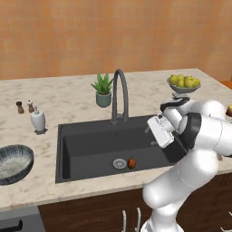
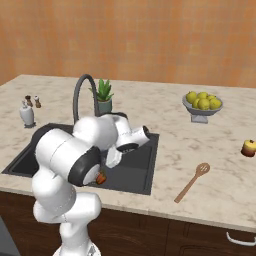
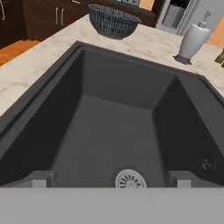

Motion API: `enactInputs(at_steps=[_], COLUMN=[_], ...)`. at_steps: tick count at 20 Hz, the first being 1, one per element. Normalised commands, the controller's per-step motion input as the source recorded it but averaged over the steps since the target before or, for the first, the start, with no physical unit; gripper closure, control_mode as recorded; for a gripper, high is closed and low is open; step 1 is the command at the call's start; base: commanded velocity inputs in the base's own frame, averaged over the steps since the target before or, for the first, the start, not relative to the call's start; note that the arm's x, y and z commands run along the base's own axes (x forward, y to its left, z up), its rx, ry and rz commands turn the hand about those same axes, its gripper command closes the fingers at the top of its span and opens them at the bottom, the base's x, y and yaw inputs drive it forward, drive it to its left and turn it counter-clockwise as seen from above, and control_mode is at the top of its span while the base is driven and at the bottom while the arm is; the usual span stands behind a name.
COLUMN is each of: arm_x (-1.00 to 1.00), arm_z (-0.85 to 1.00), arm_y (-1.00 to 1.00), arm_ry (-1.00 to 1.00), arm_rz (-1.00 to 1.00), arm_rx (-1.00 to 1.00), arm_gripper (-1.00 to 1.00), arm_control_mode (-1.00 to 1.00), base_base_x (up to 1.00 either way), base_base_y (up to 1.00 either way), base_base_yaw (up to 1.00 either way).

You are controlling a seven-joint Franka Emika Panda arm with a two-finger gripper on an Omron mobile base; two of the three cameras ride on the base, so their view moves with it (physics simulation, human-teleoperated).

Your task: Pick the bell pepper from the sink and place it in the bowl. Then pick the bowl and place it in the microwave. Then close the microwave door and press the start button.

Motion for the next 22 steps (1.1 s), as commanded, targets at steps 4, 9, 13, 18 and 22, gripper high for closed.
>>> enactInputs(at_steps=[4,9,13,18,22], arm_x=[0.22,0.23,0.09,0.17,0.23], arm_z=[-0.39,-0.35,-0.35,-0.45,-0.51], arm_y=[0.13,0.23,0.09,0.07,0.01], arm_ry=[0.0,0.0,0.0,0.0,0.02], arm_rz=[0.0,0.0,0.04,0.04,0.07], arm_rx=[-0.03,-0.06,-0.02,0.0,0.0], arm_gripper=[-1.0,-1.0,-1.0,-1.0,-1.0], arm_control_mode=[-1.0,-1.0,-1.0,-1.0,-1.0], base_base_x=[0.0,0.0,0.0,0.0,0.0], base_base_y=[0.0,0.0,0.0,0.0,0.0], base_base_yaw=[0.0,0.0,0.0,0.0,0.0])
